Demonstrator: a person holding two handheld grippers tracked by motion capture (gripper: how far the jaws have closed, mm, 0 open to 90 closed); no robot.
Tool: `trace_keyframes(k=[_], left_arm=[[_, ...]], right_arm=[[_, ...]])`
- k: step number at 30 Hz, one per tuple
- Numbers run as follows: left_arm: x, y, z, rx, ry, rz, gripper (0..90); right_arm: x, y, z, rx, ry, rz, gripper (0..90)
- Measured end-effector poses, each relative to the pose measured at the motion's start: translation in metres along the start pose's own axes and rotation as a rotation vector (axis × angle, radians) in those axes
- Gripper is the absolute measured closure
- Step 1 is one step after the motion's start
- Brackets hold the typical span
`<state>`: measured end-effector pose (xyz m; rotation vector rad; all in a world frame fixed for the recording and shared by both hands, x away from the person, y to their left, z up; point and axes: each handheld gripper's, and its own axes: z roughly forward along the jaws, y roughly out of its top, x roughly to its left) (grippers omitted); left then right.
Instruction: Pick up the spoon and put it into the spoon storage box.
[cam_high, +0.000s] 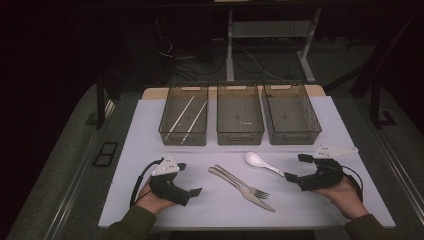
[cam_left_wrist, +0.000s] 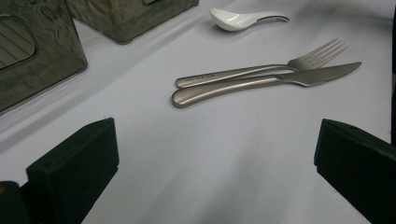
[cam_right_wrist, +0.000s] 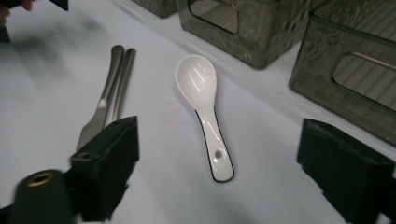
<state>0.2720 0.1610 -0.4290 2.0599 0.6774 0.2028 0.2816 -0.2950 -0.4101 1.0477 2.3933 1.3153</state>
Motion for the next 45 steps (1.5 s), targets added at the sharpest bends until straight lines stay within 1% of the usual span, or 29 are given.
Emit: trace_keyframes(k=[1, 8, 10, 13, 19, 20, 21, 22, 25, 28, 33, 36, 38, 43, 45], left_arm=[[0.000, 0.000, 0.000, -0.007, 0.000, -0.001, 0.0], [0.001, -0.001, 0.001, -0.005, -0.008, 0.001, 0.0], [0.001, -0.001, 0.001, -0.006, -0.011, -0.001, 0.0], [0.000, -0.001, 0.002, -0.004, -0.015, 0.006, 0.0], [0.000, -0.001, 0.004, 0.004, -0.020, 0.002, 0.0], [0.000, -0.001, 0.004, 0.004, -0.020, 0.003, 0.0], [0.000, -0.001, 0.004, 0.003, -0.020, 0.004, 0.0], [0.000, -0.001, 0.004, 0.002, -0.020, 0.003, 0.0], [0.000, -0.001, 0.004, -0.001, -0.020, 0.004, 0.0], [0.000, -0.001, 0.004, 0.000, -0.020, 0.005, 0.0], [0.000, -0.001, 0.003, 0.000, -0.026, 0.009, 0.0], [0.000, -0.001, 0.004, -0.001, -0.027, 0.007, 0.0], [0.000, -0.001, 0.003, 0.000, -0.029, 0.010, 0.0], [0.000, -0.001, 0.003, -0.001, -0.030, 0.011, 0.0], [0.000, -0.001, 0.003, -0.003, -0.030, 0.009, 0.0]], right_arm=[[-0.001, 0.002, 0.001, -0.002, 0.005, 0.002, 14.5], [-0.007, 0.015, 0.013, 0.000, 0.007, 0.007, 15.0], [-0.009, 0.019, 0.017, 0.001, 0.015, 0.009, 15.5], [-0.011, 0.023, 0.024, 0.008, 0.012, 0.017, 15.8], [-0.013, 0.034, 0.039, 0.010, 0.015, 0.027, 15.9], [-0.013, 0.036, 0.041, 0.010, 0.019, 0.028, 17.1], [-0.014, 0.037, 0.044, 0.008, 0.032, 0.029, 20.7], [-0.014, 0.039, 0.046, 0.003, 0.041, 0.025, 21.8], [-0.013, 0.042, 0.054, 0.014, 0.056, 0.021, 24.3], [-0.013, 0.045, 0.063, 0.017, 0.075, 0.030, 28.3], [-0.014, 0.049, 0.075, 0.025, 0.084, 0.033, 36.2], [-0.014, 0.049, 0.079, 0.033, 0.088, 0.044, 40.0], [-0.015, 0.048, 0.081, 0.041, 0.097, 0.053, 41.4], [-0.016, 0.045, 0.084, 0.067, 0.103, 0.064, 46.5], [-0.016, 0.044, 0.085, 0.079, 0.103, 0.078, 48.3]])
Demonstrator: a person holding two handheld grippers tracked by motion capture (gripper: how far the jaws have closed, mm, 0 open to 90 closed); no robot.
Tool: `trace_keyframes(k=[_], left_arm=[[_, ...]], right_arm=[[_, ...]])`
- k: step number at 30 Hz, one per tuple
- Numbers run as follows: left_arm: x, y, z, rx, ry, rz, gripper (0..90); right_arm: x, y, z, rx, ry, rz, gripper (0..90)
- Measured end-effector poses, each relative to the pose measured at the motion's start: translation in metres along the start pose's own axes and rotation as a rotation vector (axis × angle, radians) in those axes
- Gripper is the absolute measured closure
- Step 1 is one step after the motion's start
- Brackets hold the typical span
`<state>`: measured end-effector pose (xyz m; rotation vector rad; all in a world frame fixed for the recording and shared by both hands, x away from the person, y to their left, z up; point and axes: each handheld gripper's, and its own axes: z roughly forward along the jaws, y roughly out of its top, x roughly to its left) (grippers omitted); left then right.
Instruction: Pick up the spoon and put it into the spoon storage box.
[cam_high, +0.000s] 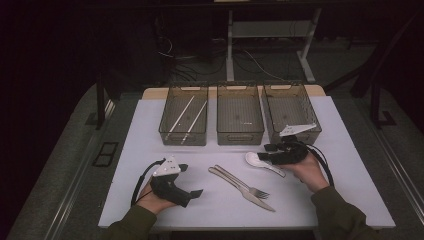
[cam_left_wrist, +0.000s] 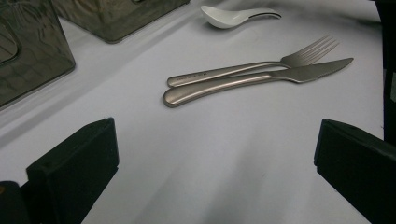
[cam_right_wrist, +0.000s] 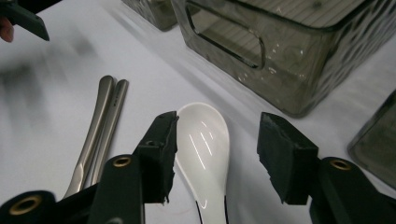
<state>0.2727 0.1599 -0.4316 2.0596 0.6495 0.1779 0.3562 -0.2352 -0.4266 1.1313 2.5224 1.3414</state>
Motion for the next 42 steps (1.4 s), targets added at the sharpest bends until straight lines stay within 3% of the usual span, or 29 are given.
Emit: trace_keyframes(k=[16, 29, 42], left_arm=[[0.000, -0.001, 0.001, 0.012, -0.004, 0.003, 0.0], [0.000, -0.001, 0.001, 0.017, -0.003, 0.003, 0.0], [0.000, -0.001, 0.001, 0.017, -0.002, 0.004, 0.0]], right_arm=[[-0.002, -0.006, 0.009, 0.060, 0.005, 0.021, 59.4], [0.002, -0.011, 0.019, 0.131, -0.001, -0.001, 64.3], [0.010, -0.012, 0.022, 0.174, 0.010, -0.081, 69.0]])
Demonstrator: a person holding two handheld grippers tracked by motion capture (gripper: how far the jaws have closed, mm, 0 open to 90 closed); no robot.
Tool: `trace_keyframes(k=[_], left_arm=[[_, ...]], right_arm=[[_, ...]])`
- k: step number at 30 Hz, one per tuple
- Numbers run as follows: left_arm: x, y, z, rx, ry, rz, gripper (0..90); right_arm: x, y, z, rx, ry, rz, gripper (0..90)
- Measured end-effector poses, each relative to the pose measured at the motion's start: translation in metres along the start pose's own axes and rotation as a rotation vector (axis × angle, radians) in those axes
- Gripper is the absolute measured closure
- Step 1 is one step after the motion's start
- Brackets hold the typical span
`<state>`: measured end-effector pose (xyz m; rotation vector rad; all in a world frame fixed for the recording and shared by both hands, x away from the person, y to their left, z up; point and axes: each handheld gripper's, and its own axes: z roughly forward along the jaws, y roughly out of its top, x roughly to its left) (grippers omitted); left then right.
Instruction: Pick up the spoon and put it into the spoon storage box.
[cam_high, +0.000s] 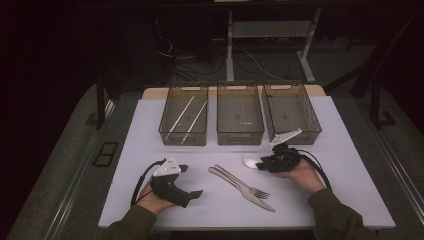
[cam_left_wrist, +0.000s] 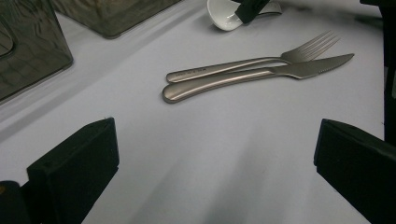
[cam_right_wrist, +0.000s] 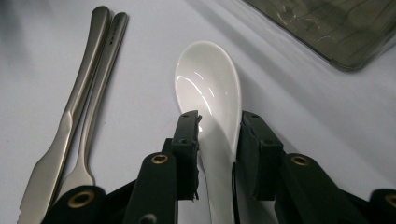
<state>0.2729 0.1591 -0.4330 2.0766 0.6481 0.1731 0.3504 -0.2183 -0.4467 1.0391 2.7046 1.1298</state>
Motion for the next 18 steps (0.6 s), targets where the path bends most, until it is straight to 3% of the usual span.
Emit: trace_keyframes(k=[6, 18], left_arm=[[-0.0001, 0.0000, 0.0001, 0.001, 0.001, 0.000, 0.0], [-0.0004, 0.0000, 0.0003, 0.004, 0.001, 0.002, 0.0]], right_arm=[[0.0067, 0.0002, 0.0002, 0.021, -0.040, -0.068, 70.7], [0.0095, -0.0005, -0.0008, 0.035, -0.039, -0.108, 77.5]])
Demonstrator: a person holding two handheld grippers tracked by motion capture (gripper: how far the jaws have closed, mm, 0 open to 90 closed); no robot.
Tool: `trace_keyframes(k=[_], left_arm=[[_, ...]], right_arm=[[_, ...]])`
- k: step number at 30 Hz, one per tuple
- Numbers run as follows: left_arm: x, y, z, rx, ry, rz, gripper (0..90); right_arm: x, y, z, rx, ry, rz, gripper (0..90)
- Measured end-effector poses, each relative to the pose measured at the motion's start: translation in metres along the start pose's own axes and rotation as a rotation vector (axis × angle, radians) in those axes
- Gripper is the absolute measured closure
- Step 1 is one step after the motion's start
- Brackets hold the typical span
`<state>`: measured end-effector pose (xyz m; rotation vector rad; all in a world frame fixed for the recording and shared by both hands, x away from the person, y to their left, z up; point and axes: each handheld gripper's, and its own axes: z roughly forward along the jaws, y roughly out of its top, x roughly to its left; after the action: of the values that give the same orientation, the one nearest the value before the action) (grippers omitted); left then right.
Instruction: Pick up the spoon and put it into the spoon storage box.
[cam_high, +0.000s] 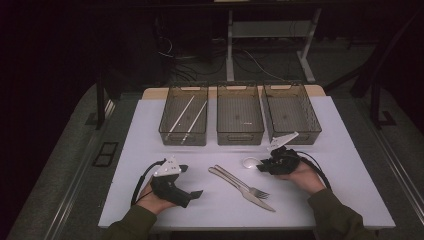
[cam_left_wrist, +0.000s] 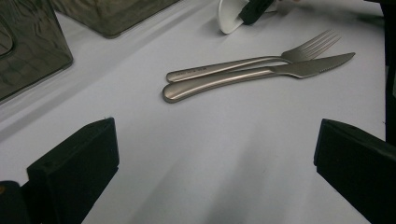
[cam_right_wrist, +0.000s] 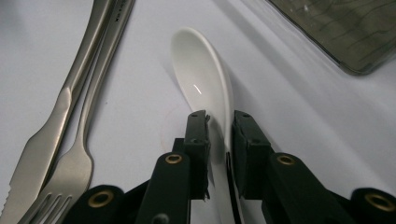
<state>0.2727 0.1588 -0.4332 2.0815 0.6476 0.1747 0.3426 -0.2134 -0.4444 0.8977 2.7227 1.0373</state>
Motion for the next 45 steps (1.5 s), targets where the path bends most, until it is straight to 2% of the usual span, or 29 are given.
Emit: trace_keyframes(k=[4, 19, 22, 33, 45], left_arm=[[0.000, 0.000, 0.000, -0.002, -0.001, 0.001, 0.0], [0.000, 0.000, -0.001, -0.007, -0.004, 0.003, 0.0], [0.000, 0.000, -0.001, -0.008, -0.005, 0.003, 0.0], [-0.001, 0.000, -0.001, -0.010, -0.008, 0.003, 0.0], [0.000, 0.000, 0.000, -0.010, -0.011, 0.003, 0.0]], right_arm=[[0.000, -0.001, 0.000, 0.003, 0.023, -0.004, 82.1], [0.001, 0.000, -0.002, 0.004, 0.018, 0.004, 82.7], [0.000, 0.001, -0.006, -0.019, 0.020, 0.013, 82.7], [0.000, 0.007, -0.020, -0.051, 0.018, 0.031, 82.7], [0.001, 0.019, -0.037, -0.085, 0.024, 0.015, 82.7]])
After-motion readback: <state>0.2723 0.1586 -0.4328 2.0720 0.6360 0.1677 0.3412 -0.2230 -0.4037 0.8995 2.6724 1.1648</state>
